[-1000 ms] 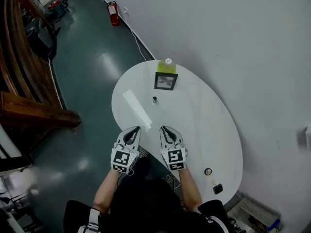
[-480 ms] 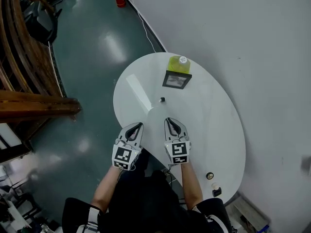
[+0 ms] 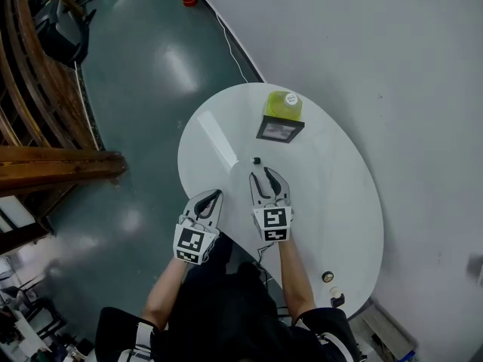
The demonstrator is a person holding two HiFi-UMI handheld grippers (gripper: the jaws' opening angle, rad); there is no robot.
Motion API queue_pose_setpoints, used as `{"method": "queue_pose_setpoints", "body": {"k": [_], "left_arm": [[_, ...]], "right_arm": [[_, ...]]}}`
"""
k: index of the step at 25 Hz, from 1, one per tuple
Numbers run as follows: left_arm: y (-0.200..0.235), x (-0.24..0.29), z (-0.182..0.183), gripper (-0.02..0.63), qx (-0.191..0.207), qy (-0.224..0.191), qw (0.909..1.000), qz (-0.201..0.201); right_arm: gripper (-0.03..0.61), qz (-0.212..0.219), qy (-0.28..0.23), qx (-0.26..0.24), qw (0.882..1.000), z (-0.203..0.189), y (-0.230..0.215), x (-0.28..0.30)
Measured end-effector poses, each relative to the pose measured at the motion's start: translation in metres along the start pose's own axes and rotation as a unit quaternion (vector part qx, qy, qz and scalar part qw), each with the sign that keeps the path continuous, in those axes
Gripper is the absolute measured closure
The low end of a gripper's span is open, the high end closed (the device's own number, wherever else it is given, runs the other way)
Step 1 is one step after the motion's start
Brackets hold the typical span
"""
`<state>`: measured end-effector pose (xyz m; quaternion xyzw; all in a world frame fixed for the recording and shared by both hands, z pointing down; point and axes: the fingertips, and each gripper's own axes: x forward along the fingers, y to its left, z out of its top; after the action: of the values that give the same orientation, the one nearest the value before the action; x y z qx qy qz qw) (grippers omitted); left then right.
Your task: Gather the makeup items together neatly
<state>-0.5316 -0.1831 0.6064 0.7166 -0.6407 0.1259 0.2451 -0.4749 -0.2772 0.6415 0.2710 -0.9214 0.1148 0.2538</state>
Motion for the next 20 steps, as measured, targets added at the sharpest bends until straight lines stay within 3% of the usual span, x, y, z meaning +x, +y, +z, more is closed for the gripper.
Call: {"method": "queue_pose_setpoints", "body": {"k": [20], "left_arm": [[0.029,0.01,-0.006,0.594,-0.014,0.01,0.9999,-0.001]], "right_arm": [[0.428,-0.025,0.032,-0.003,0.999,-0.007,-0.013,0.046]]}}
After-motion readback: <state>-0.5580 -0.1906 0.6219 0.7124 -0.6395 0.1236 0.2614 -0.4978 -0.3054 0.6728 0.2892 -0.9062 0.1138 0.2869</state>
